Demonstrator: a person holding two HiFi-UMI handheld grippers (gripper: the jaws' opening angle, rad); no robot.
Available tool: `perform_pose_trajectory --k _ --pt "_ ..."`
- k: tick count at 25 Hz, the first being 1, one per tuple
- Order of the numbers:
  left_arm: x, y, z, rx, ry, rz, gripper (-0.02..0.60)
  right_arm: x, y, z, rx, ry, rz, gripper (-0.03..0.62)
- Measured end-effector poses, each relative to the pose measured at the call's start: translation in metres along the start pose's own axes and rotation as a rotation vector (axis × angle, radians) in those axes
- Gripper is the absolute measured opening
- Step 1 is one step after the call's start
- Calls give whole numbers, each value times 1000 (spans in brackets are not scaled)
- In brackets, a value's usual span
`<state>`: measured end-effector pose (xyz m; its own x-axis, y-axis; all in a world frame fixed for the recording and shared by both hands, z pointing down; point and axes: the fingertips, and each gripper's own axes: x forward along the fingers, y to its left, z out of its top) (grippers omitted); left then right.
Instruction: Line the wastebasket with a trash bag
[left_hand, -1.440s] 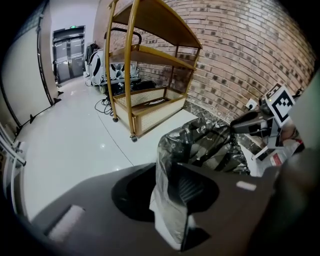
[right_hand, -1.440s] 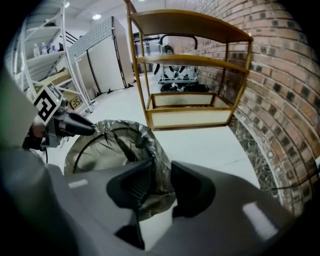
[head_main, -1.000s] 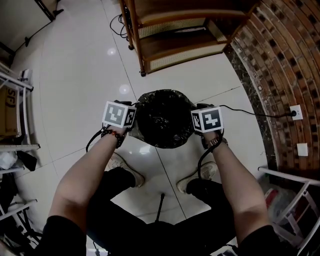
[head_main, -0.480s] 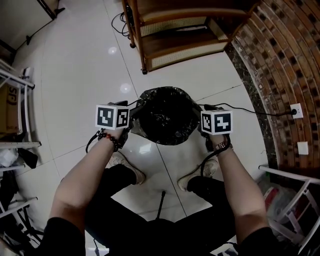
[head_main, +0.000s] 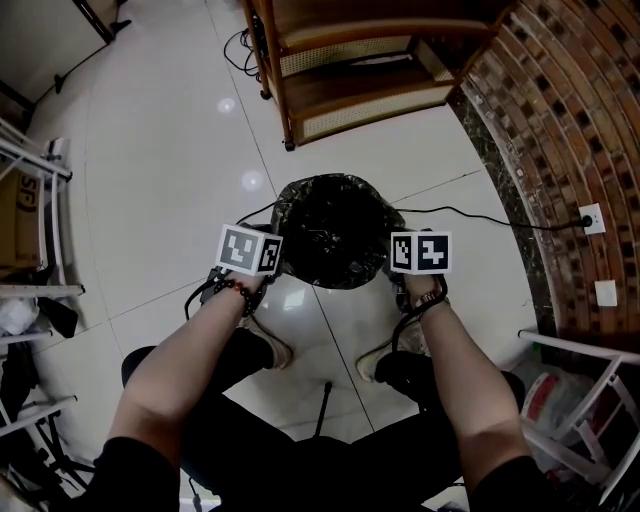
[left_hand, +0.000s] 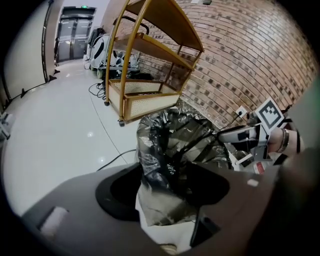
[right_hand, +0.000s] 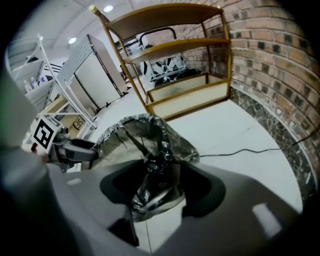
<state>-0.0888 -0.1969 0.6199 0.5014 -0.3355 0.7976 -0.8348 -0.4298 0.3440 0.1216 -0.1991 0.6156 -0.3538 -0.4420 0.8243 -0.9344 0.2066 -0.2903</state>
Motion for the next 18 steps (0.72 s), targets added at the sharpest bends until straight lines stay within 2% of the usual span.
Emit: perform_pose_trajectory --k 6,18 --pt "11 -7 -9 0 22 -7 248 11 1 -12 41 24 21 230" --pt "20 -9 -10 -2 15 -1 240 20 -1 -17 104 1 58 230"
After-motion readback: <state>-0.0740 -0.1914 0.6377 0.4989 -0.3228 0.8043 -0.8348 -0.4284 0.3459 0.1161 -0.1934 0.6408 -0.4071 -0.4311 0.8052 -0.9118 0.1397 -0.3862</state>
